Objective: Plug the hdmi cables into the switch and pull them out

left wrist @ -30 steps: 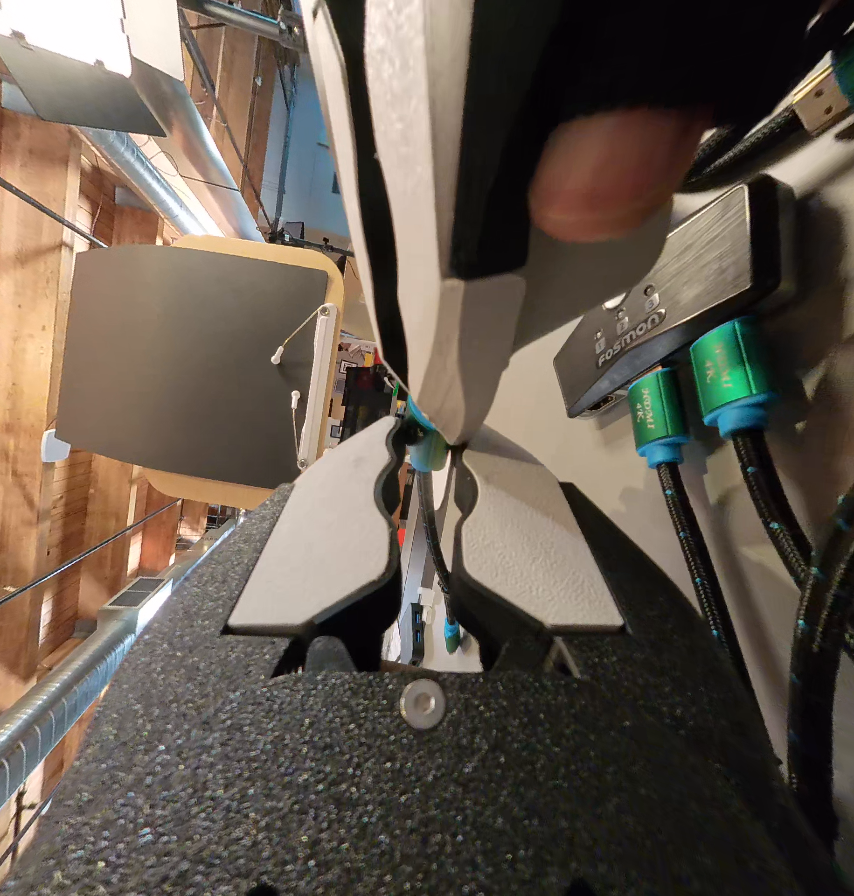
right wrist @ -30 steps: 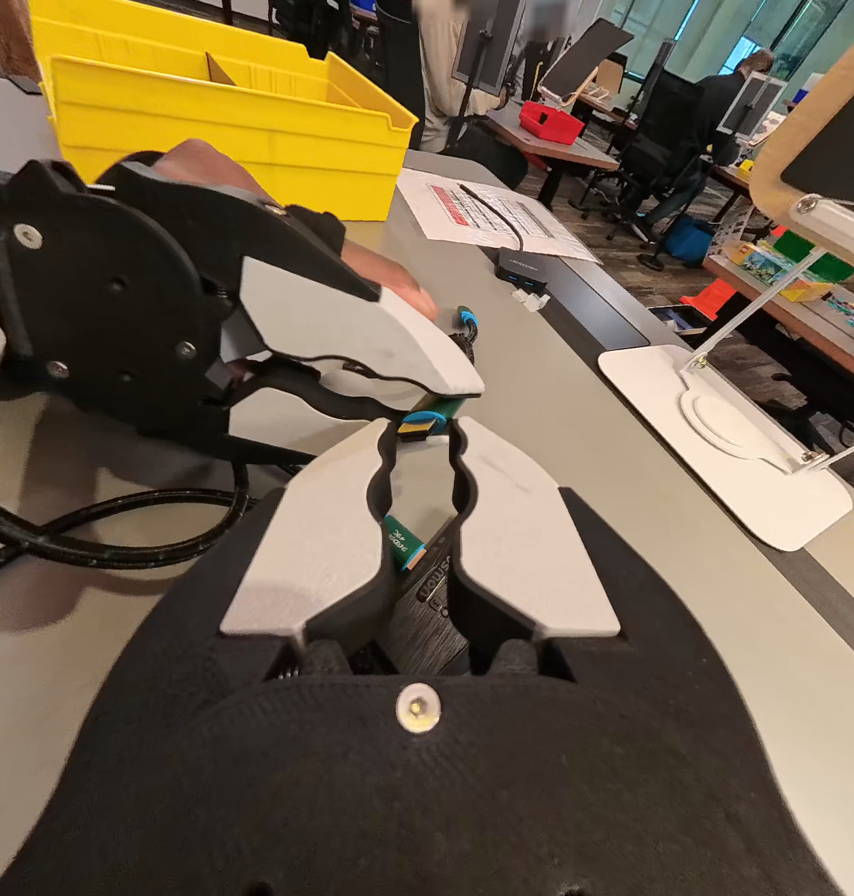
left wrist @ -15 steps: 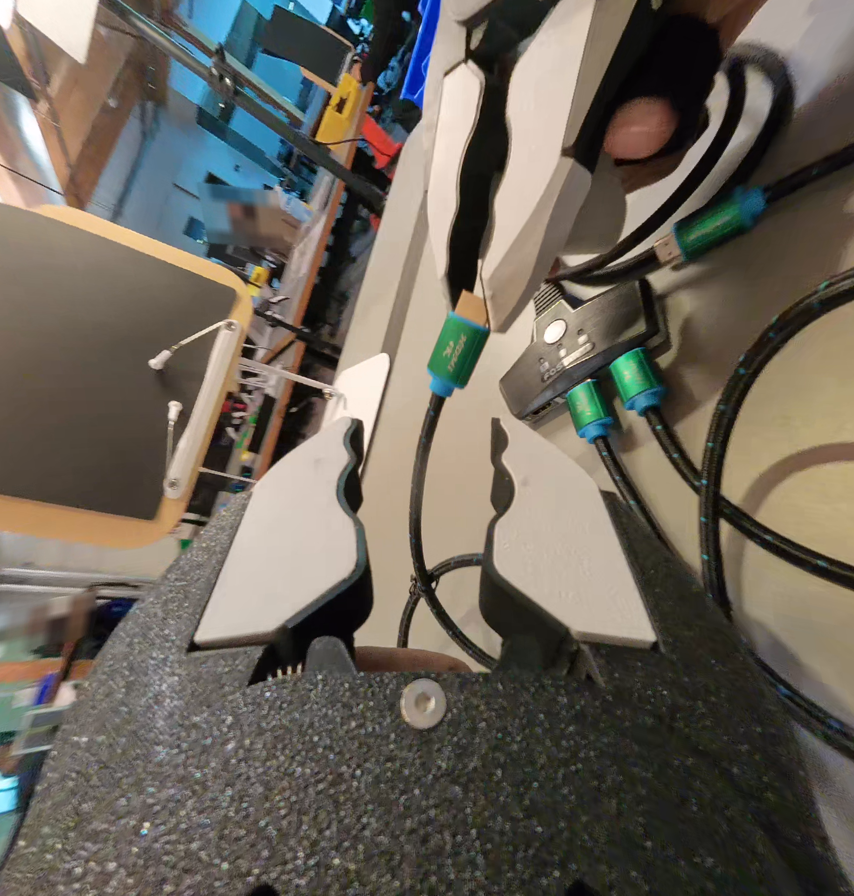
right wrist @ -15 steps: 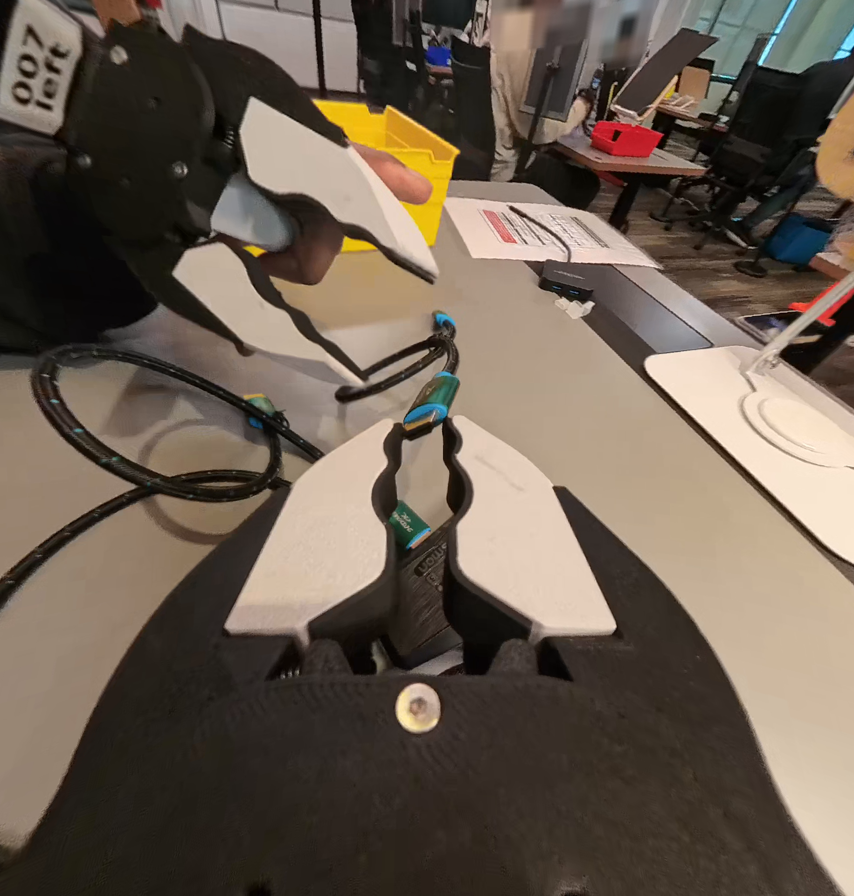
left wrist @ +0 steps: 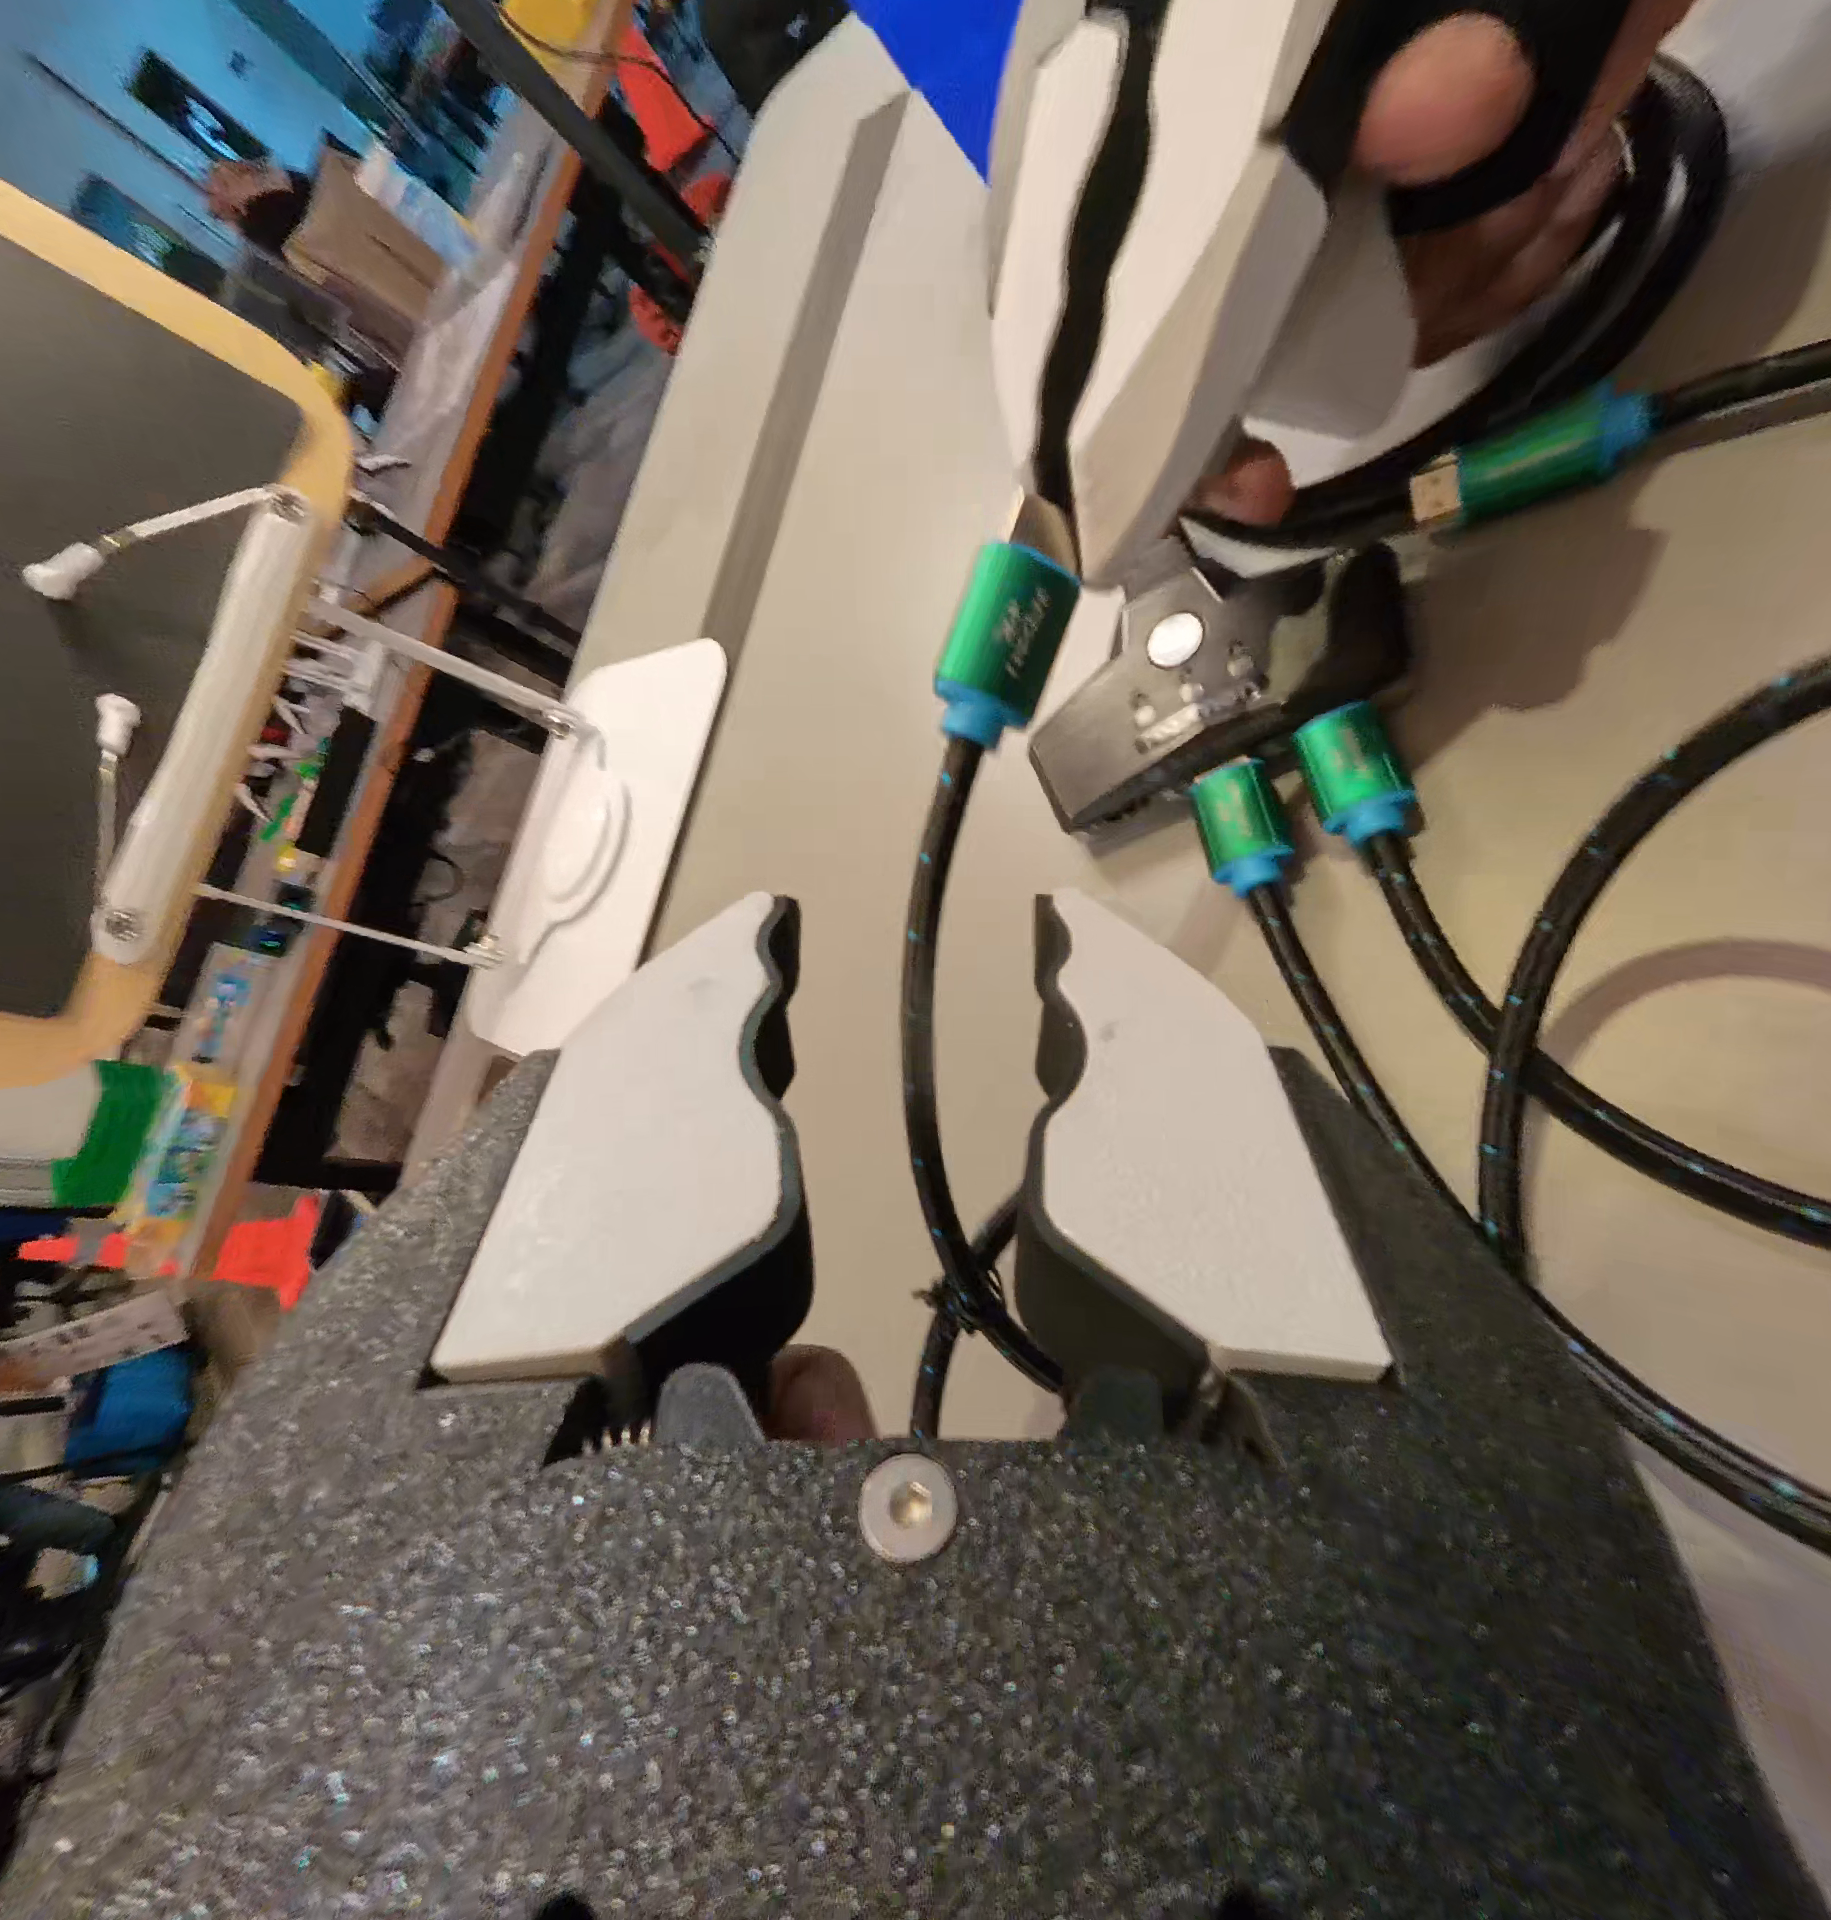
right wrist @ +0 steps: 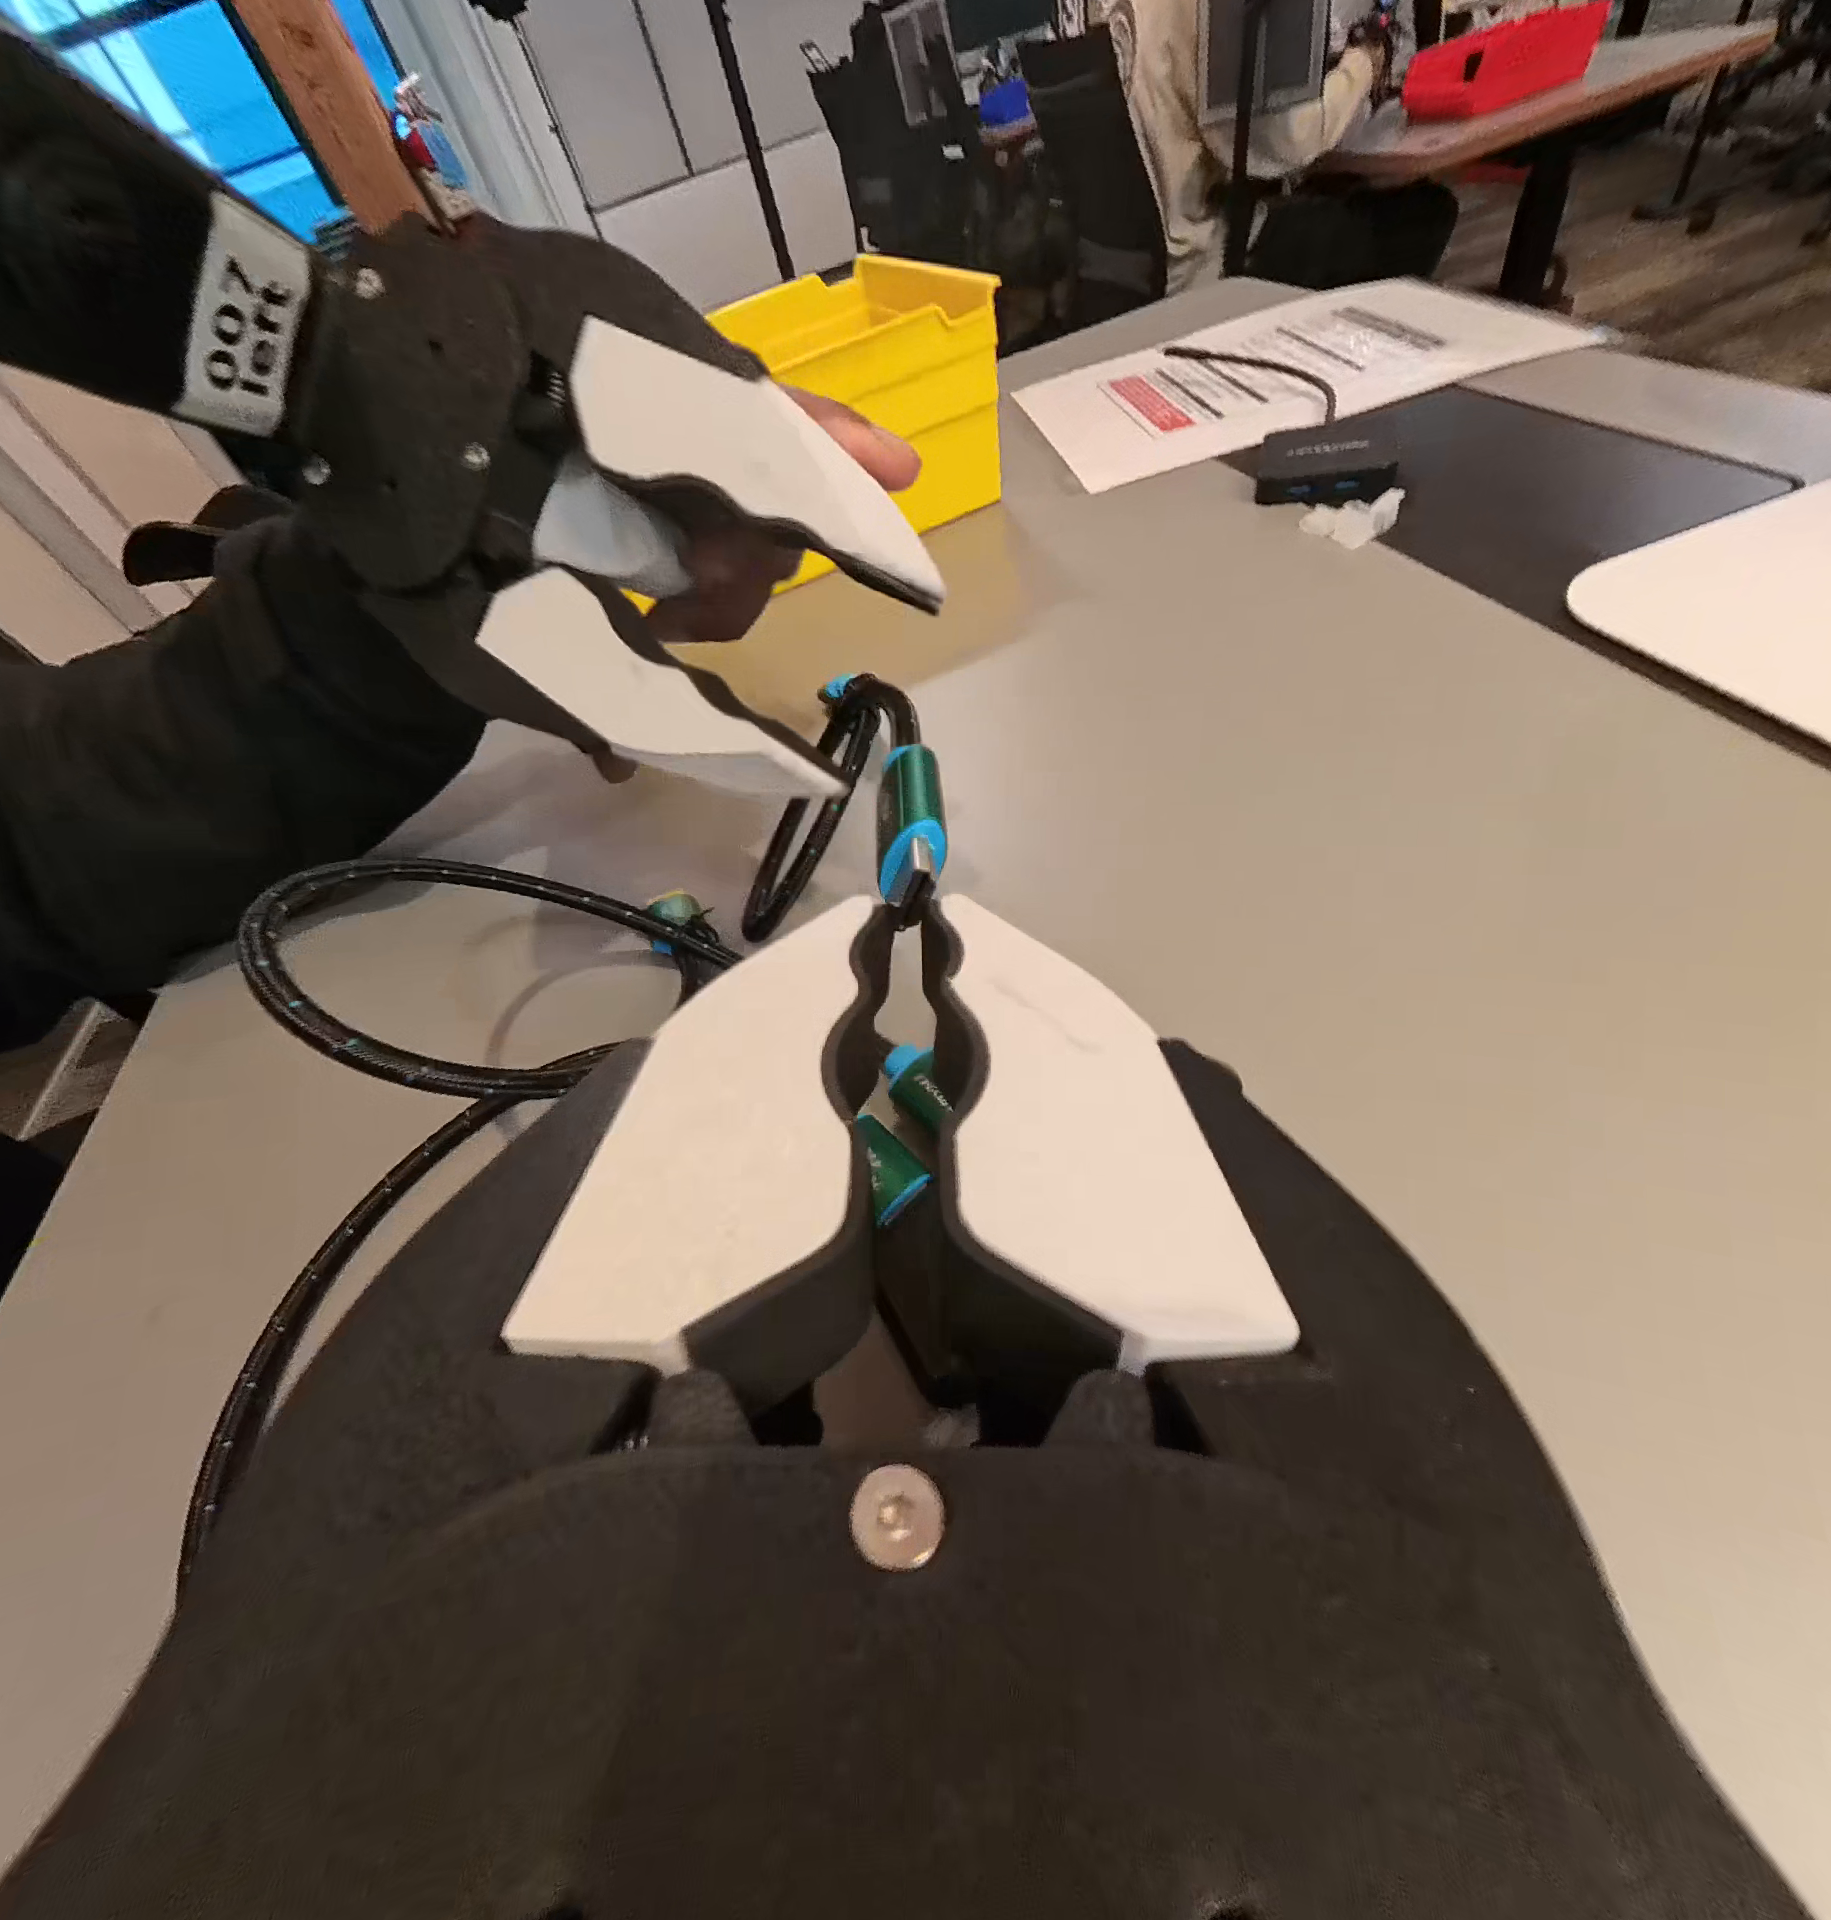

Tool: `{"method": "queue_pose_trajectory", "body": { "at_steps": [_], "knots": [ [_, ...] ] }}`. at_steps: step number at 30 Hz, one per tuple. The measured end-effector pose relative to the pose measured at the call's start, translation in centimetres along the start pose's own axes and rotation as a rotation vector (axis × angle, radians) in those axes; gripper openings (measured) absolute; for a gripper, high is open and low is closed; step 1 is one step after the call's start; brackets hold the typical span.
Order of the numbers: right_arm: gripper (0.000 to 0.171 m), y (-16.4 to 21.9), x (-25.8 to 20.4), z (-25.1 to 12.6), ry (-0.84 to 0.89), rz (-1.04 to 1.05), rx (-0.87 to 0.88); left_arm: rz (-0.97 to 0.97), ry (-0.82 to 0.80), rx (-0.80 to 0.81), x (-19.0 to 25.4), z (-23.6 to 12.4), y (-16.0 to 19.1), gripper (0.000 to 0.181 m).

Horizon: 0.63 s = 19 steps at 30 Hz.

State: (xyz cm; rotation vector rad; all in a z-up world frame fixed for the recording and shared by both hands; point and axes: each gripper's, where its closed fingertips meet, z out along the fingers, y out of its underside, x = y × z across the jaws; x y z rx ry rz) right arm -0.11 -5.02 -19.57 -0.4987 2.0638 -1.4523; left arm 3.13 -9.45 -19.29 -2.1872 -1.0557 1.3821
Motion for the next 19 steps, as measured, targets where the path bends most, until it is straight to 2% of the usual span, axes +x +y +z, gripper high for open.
{"method": "queue_pose_trajectory", "body": {
  "at_steps": [9,15,19],
  "knots": [
    [0.006,1.8,1.0,0.6,-0.006,0.145,-0.077,0.217,-0.012,0.011,1.0,3.1,0.3,0.041],
    [0.006,2.8,0.9,0.9,-0.031,0.155,-0.137,0.137,0.125,0.109,2.7,4.0,0.3,0.025],
    [0.007,2.9,0.9,1.1,-0.033,0.125,-0.161,0.049,0.146,0.146,2.5,3.8,0.5,0.011]
  ]
}}
